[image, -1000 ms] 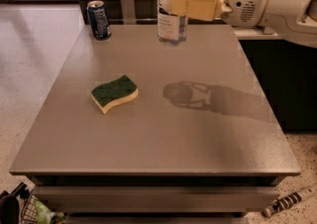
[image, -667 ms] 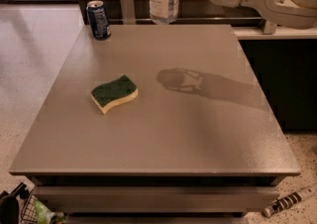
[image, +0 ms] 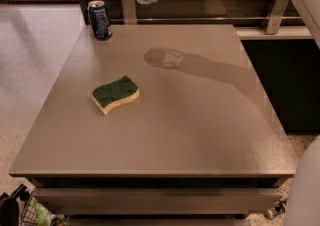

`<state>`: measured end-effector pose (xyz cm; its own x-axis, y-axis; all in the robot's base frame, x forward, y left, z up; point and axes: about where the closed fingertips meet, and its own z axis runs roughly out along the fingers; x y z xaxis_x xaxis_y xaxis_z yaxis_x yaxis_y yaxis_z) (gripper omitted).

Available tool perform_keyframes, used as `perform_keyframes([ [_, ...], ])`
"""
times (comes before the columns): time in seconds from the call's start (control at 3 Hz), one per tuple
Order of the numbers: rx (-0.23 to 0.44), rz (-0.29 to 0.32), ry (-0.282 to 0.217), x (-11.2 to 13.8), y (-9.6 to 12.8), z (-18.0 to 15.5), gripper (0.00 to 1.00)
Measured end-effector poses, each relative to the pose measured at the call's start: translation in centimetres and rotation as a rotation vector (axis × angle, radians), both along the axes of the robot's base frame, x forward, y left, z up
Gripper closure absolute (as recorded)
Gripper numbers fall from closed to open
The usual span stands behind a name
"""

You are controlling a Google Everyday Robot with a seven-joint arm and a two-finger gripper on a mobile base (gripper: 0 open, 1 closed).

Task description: Move blue plastic bottle near pepsi can

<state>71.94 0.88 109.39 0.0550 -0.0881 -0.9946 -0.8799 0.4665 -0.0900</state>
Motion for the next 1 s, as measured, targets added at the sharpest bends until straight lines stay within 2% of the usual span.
perform_keyframes([
  [0.33, -0.026, -0.022, 0.029, 2.1, 1.4, -2.5, 1.00],
  [0.67, -0.032, -0.052, 0.067, 5.4, 3.2, -7.5, 1.00],
  [1.0, -0.009, -0.075, 0.091, 7.2, 4.3, -11.3, 1.00],
])
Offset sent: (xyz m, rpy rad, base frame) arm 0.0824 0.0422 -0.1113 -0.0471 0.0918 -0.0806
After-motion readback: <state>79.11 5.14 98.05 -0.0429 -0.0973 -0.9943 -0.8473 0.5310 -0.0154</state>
